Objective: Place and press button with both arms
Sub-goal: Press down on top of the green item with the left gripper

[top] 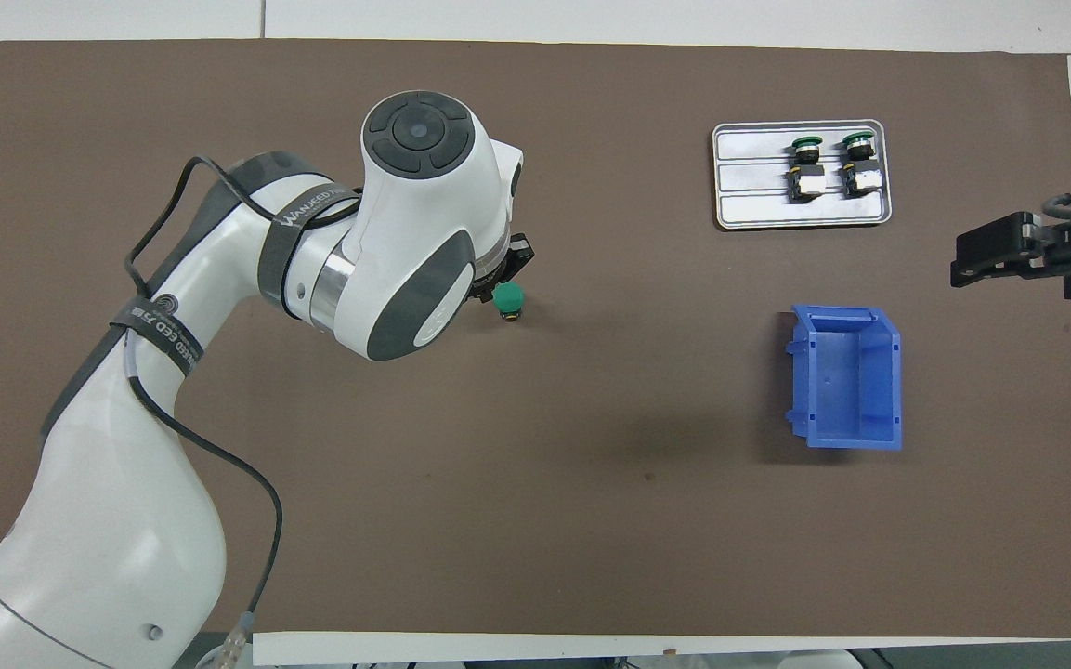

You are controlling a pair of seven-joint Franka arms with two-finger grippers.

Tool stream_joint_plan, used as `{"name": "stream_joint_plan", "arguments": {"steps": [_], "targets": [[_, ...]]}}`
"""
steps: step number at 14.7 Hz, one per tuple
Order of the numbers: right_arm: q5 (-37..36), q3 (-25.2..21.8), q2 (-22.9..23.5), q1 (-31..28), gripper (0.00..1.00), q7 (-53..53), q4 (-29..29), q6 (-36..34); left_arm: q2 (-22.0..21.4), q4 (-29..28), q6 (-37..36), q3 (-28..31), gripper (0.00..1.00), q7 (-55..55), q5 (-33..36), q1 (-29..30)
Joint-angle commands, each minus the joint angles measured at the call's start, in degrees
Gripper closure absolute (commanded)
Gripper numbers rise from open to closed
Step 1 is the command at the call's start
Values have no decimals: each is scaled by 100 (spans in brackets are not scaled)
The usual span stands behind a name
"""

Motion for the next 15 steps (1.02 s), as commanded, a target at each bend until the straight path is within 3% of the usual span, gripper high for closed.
{"name": "stream_joint_plan", "arguments": {"steps": [1, 15], "targets": [[-33, 58, -85, -92, 0, -130, -97, -16, 251, 258, 156, 42, 99, 20, 104, -151], [-33, 58, -77, -92, 0, -130, -97, -16, 260, 74, 385, 51, 99, 11, 121, -169]]}}
